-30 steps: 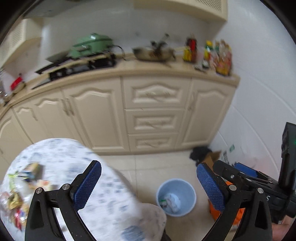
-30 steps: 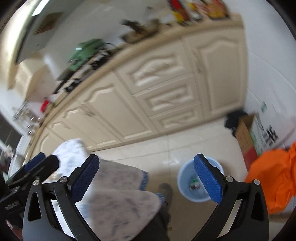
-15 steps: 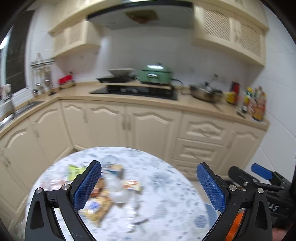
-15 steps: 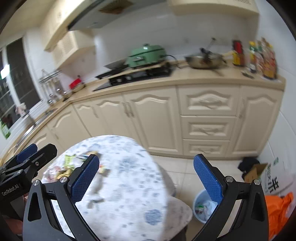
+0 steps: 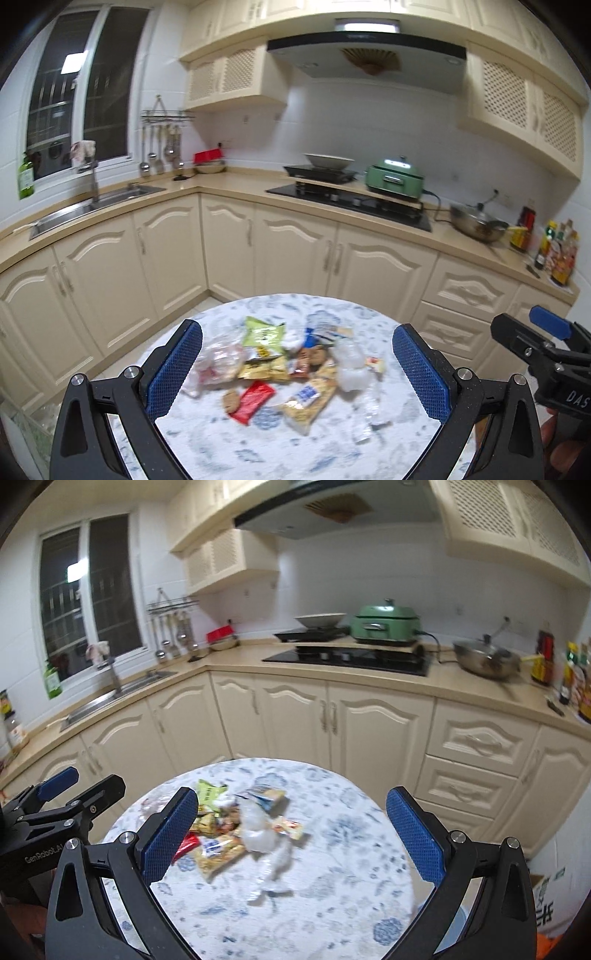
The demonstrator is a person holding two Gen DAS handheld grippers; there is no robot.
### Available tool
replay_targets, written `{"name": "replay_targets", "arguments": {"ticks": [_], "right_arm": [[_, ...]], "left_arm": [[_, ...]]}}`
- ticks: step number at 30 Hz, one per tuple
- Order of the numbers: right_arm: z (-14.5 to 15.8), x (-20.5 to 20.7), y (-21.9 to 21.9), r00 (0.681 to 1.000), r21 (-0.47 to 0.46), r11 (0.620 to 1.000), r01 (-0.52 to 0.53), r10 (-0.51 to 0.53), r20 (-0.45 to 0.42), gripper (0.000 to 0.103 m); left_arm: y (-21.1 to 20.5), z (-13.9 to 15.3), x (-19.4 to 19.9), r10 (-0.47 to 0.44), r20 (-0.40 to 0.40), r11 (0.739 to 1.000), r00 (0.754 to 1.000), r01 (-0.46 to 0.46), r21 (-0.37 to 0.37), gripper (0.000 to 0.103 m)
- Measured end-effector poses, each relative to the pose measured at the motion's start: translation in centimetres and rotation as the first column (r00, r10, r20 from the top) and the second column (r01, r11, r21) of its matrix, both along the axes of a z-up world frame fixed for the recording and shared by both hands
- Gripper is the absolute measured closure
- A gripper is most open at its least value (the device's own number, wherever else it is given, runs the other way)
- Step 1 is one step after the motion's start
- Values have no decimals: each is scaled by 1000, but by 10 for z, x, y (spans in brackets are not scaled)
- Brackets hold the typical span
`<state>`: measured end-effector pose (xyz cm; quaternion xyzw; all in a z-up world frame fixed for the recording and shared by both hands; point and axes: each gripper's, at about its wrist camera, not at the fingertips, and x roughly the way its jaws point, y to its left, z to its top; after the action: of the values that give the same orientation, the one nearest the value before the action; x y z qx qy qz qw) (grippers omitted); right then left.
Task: Collect trash
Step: 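Return both tools to the table, then grasp the clear plastic bag with the right tool while the left tool grasps the cracker packet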
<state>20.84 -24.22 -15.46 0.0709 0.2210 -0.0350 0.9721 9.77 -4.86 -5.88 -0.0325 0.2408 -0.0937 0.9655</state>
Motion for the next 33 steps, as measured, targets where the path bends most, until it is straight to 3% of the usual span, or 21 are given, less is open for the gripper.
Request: {"name": "replay_targets", "arguments": {"ticks": [5,12,26,31,33], "right_arm": [[-6,6,16,998,-33,998,-57,56,-10,0],[-33,27,27,991,-34,994,-106,103,-87,0],[-109,112,32,948,13,988,-152,149,-282,2],[-129,148,31,933,32,986,-164,166,-320,12],[-138,163,33,922,39,982,-184,186,-339,25]], "left_arm": [[13,-8,-16,49,-10,999,999,-49,5,1],[22,-19,-15,83,-63,997,995,-82,8,1],[25,-57,48,60,-182,998,981,-53,46,1],[20,-72,75,56,-229,997,972,-41,68,1],[16,-76,84,51,-238,996,970,-32,81,1]]}}
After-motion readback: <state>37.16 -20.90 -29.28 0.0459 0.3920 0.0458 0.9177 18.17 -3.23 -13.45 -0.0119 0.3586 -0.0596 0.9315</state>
